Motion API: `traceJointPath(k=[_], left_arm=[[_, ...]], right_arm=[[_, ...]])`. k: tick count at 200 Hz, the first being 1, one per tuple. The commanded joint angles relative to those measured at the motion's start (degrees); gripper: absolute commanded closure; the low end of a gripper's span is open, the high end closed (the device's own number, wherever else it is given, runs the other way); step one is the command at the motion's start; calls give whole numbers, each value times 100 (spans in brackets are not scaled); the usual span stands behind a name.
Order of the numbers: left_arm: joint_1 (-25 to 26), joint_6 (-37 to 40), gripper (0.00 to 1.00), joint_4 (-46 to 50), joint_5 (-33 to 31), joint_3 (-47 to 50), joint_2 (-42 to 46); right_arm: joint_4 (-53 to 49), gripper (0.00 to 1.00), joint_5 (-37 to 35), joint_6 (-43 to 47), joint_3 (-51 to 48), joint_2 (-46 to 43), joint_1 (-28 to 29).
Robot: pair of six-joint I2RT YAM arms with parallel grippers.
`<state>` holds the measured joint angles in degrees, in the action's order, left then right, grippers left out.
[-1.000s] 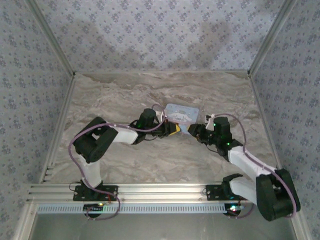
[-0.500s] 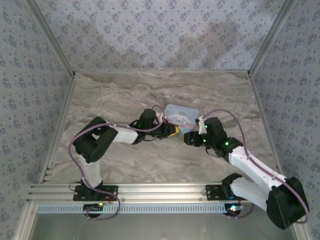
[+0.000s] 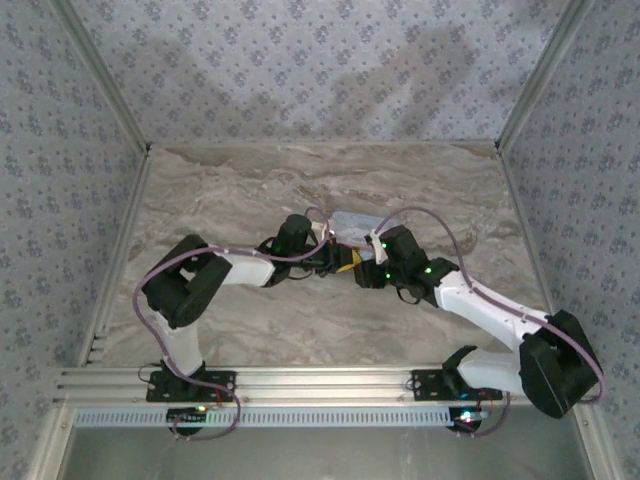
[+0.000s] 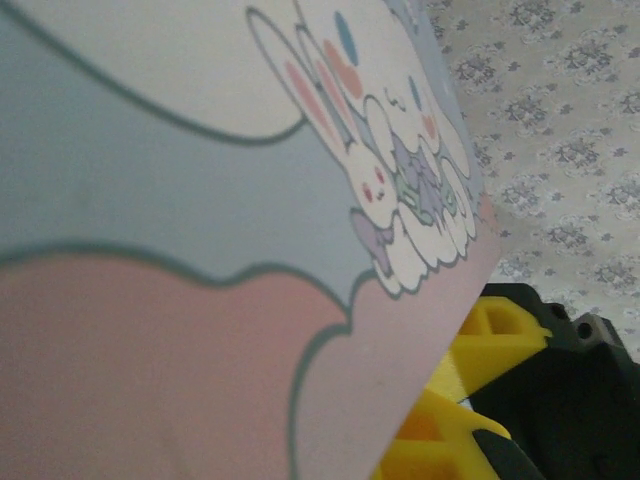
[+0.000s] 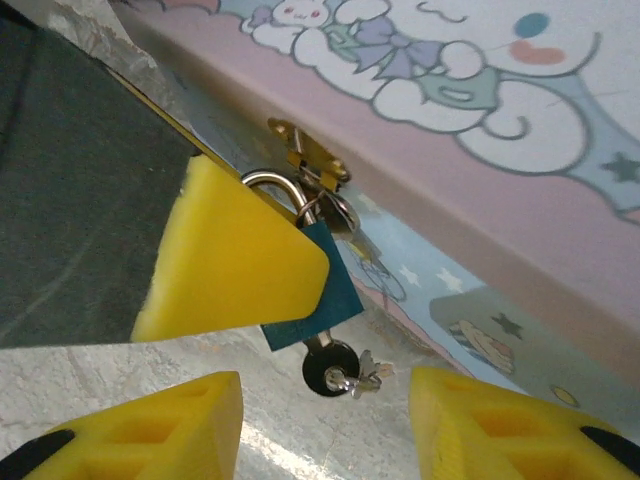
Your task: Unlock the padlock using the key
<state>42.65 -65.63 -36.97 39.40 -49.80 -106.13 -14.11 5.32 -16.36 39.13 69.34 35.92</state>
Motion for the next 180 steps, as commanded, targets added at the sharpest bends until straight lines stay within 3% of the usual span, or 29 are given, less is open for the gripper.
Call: traceJointPath(k=[1,61,155,180], left_arm=[[-55,-21,99,-86,234,-161,283],[-68,-15,99,-32,292,-188,286],[-103,-29,99,-3,345,-267,288],[-102,-23,100,6,358,-287,286]], right_arm=[[-184,51,-360,227,241,153,109],[-372,56,-1022,408,534,341,388],[-537,59,-1186,652,736,662,569],[-520,63,-1243,669,712,641,574]])
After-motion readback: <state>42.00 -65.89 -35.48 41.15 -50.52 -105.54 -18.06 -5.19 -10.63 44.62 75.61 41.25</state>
